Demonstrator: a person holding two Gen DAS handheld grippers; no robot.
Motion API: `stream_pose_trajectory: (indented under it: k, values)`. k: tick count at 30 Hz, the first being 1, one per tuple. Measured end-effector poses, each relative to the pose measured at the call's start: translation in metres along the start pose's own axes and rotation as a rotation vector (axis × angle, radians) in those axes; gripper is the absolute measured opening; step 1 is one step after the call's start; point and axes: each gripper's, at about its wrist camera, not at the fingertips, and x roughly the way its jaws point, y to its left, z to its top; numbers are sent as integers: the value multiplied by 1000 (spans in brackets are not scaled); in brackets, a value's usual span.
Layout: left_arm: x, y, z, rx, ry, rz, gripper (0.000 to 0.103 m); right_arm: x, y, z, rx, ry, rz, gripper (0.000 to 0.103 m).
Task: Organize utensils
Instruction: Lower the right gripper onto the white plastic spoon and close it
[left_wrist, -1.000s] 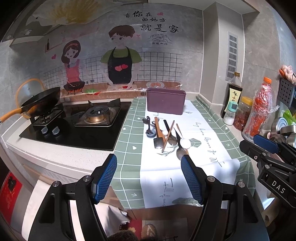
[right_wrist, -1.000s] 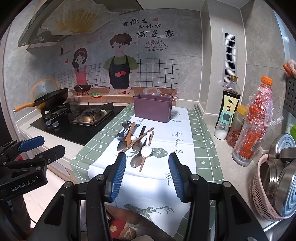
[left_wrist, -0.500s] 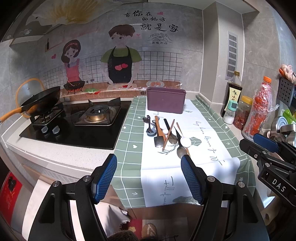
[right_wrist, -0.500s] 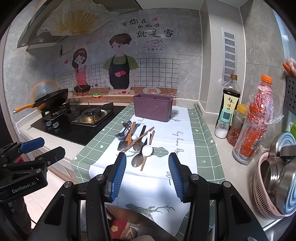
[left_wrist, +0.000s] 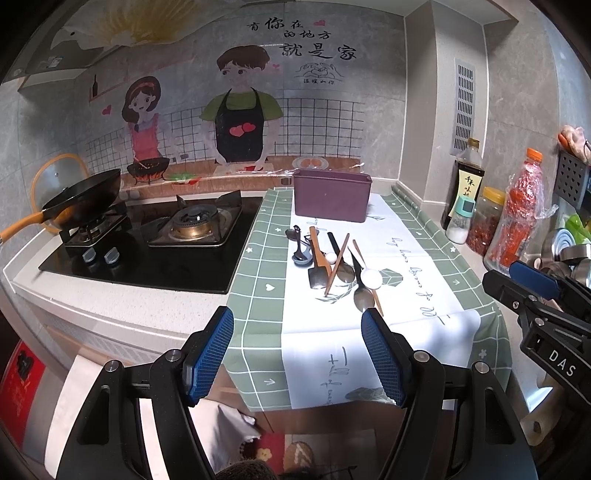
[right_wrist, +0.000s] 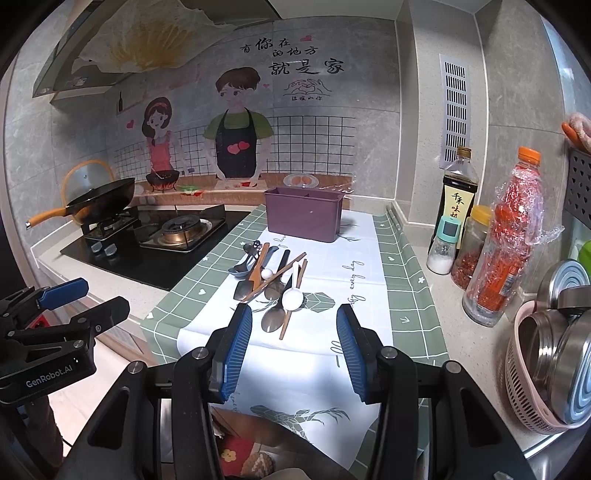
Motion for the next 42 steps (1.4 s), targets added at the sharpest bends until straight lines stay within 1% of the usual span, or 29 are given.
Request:
stream_pose_trajectory:
  k: [10,11,16,20,26,30,35,37,39,41,42]
  values:
    - [3,3,-5,-6,18,-3,72,4,-2,2,1,7,2,45]
    - [5,6,-1,-7,23,-4,72,5,-2,3,1,-6,1,45]
    - [12,10,6,-4,46,-9,72,11,-2,4,4,5,-2,45]
    - [25,13,15,-4,65,-36,72,20,-1,5,-8,12,-10,45]
    - [49,19,27,-6,86,-53,72,42,-6,8,-27,25,-48,45]
    - [74,27,42,-5,123,-82,72,68,-14,14,-34,49,-80,45]
    - [101,46,63,-37,97,-49,72,105,-21,28,-27,88,-59,45]
    - [115,58,73,-48,90,-36,72,121,-19,33,-41,113,-38,44]
    - [130,68,80,-47,101,-30,73,143,-19,39,-39,155,-1,43]
    - [150,81,88,-53,139,-40,73,165,-18,42,-30,204,36,39]
    - [157,86,91,-58,148,-42,73,178,-18,44,-23,232,53,34]
